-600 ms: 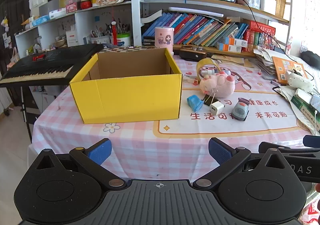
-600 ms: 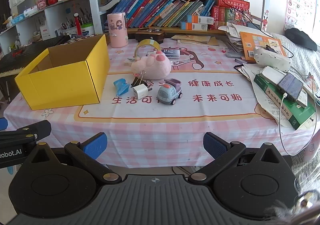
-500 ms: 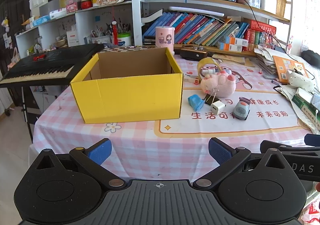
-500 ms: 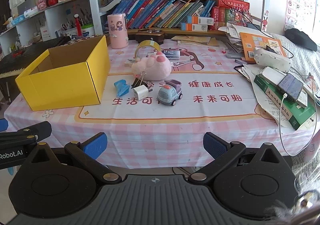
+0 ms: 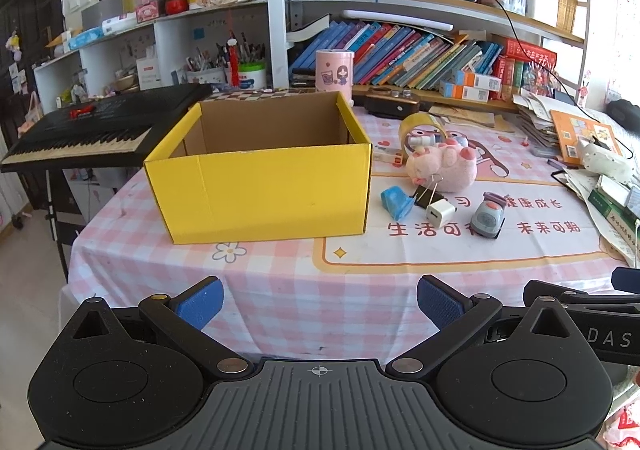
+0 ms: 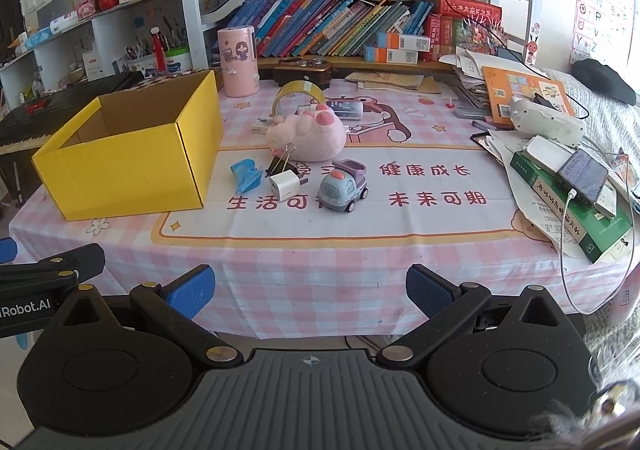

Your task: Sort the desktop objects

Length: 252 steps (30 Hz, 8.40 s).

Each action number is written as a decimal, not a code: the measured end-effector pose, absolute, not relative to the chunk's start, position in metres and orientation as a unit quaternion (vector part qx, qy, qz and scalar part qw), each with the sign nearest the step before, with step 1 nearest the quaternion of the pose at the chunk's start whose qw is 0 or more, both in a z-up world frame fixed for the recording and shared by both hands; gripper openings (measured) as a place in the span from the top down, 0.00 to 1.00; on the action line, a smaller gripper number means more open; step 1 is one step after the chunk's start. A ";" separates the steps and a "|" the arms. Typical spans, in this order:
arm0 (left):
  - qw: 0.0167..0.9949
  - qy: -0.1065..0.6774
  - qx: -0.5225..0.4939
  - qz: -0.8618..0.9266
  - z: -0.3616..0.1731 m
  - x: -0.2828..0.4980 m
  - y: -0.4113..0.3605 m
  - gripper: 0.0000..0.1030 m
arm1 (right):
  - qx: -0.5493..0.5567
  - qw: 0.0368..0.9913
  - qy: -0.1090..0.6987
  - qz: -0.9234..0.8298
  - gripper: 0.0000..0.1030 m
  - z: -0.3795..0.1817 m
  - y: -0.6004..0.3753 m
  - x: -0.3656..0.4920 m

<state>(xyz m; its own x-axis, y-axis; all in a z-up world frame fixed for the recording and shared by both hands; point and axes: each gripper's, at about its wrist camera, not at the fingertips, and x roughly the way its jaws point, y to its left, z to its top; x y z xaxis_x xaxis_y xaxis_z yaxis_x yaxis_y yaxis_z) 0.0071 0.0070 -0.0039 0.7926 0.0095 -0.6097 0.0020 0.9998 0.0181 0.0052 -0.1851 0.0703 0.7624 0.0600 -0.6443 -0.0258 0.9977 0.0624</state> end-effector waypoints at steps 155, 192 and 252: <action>0.915 0.399 -0.018 0.054 -0.049 0.163 -0.133 0.05 | -0.047 0.907 0.377 0.180 0.40 0.022 -0.314 0.220; 0.939 0.341 -0.027 -0.029 -0.012 0.146 -0.121 0.56 | -0.032 0.915 0.363 0.176 0.40 0.056 -0.307 0.174; 0.948 0.311 -0.059 -0.029 0.007 -0.023 0.092 0.56 | -0.048 0.911 0.360 0.196 0.40 0.070 -0.079 -0.004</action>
<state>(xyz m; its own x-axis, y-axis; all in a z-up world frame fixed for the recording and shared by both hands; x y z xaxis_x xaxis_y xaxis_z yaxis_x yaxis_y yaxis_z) -0.0233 0.0916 0.0070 0.8045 -0.0916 -0.5868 0.0181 0.9914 -0.1300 -0.0038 -0.0791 0.0703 0.6640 0.3231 -0.6743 -0.3915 0.9185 0.0546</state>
